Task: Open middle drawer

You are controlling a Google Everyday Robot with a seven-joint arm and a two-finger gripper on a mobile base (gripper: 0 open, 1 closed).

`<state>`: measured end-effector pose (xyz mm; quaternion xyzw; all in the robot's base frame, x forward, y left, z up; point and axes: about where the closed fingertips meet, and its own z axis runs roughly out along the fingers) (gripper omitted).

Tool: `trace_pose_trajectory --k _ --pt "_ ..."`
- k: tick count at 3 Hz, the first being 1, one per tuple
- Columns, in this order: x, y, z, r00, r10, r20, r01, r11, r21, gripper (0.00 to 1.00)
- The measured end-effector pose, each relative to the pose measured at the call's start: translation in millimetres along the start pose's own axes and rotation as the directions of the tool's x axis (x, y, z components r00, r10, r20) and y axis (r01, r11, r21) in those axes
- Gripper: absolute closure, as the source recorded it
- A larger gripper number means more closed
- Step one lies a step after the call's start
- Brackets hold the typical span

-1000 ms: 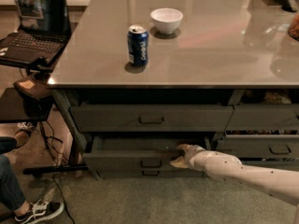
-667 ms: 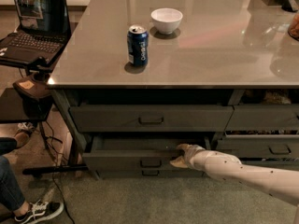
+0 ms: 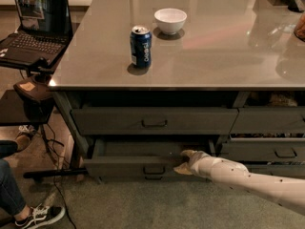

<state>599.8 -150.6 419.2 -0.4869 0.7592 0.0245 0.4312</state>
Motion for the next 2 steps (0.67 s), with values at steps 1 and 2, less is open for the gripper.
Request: trace_pose_trajectory --k 1,2 --pt "5.8 9.7 -7.5 1.0 0.008 0.007 -0.008 0.9999 0.006 1.0" --pt "3.4 9.5 -10.8 1.0 0.008 0.007 -0.008 0.9999 0.006 1.0"
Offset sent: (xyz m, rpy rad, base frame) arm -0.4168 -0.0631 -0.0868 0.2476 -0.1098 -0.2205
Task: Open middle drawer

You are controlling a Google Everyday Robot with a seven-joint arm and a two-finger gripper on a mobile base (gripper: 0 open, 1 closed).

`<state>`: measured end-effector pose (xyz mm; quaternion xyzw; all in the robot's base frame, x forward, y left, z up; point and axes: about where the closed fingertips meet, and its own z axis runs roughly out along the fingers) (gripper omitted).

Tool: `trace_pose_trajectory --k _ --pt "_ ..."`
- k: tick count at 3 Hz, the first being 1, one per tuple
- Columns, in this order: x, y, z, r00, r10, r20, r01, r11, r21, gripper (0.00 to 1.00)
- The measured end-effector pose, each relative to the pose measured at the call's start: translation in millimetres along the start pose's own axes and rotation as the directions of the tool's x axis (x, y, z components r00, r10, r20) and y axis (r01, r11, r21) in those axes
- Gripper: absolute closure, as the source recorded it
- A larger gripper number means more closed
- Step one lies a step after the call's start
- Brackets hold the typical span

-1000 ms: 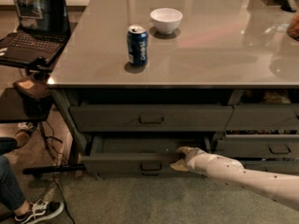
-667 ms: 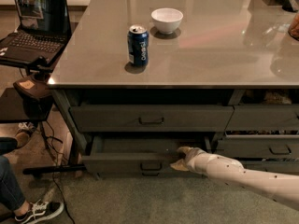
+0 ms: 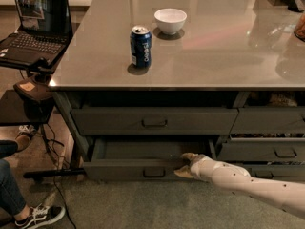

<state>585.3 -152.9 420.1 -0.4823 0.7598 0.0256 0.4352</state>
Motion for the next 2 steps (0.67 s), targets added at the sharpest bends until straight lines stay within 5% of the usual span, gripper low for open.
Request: trace_pose_trajectory --k 2 --pt "3.6 9.0 -10.4 1.0 0.009 0.004 -0.009 0.9999 0.005 1.0"
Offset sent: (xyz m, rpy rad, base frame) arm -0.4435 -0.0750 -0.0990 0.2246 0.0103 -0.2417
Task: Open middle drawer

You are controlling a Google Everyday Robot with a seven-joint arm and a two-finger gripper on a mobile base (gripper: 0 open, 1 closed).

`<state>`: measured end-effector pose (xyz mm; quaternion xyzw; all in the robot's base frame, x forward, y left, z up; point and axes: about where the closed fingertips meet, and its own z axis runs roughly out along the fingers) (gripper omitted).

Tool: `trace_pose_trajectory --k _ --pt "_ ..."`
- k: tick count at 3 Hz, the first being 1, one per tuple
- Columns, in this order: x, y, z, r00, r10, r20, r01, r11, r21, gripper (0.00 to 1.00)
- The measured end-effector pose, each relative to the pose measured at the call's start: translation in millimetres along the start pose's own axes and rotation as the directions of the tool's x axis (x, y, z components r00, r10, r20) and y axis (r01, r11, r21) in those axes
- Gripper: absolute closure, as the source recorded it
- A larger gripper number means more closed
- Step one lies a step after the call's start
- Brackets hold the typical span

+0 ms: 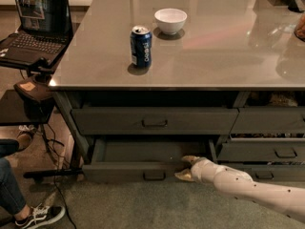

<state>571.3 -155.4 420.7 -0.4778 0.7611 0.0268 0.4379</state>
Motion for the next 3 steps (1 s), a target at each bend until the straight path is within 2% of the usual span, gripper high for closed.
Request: trace_pose_trajectory --k 2,3 --pt "10.0 14.8 -13.5 0.999 -0.049 -0.019 0.049 0.9987 -0.012 1.0" --pt "7.0 14.5 -15.9 0.999 -0.049 -0.019 0.049 0.9987 -0.012 1.0"
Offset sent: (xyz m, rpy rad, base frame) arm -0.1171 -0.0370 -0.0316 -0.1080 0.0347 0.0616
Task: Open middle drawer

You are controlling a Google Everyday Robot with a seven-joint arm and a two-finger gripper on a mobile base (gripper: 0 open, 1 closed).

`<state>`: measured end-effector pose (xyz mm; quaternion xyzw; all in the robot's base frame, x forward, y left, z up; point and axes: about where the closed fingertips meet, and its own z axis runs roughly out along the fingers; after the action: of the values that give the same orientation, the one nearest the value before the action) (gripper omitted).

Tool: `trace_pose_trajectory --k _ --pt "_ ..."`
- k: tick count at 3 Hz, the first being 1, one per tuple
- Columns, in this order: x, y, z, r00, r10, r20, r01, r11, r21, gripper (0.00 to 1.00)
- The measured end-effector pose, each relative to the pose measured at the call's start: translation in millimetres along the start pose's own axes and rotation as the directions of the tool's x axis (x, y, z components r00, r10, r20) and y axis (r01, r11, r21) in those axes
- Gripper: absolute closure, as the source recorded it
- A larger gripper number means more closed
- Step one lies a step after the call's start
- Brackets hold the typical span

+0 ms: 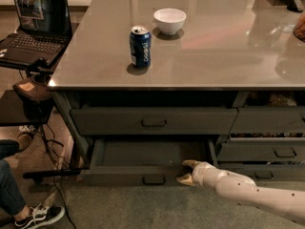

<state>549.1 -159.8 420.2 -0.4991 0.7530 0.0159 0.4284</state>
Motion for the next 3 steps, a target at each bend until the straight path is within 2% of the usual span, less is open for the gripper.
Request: trace_pose_trajectory --k 1,2,3 --pt "-3.4 18.3 -7.1 0.999 -0.041 0.035 0.04 0.9991 0.012 1.0" --pt "-6.0 17.8 -10.5 0.998 -0.042 0.036 0.041 0.9991 0.012 1.0" --pt "1.8 27.2 -20.3 0.999 -0.035 0.034 0.034 0.9992 0.019 1.0"
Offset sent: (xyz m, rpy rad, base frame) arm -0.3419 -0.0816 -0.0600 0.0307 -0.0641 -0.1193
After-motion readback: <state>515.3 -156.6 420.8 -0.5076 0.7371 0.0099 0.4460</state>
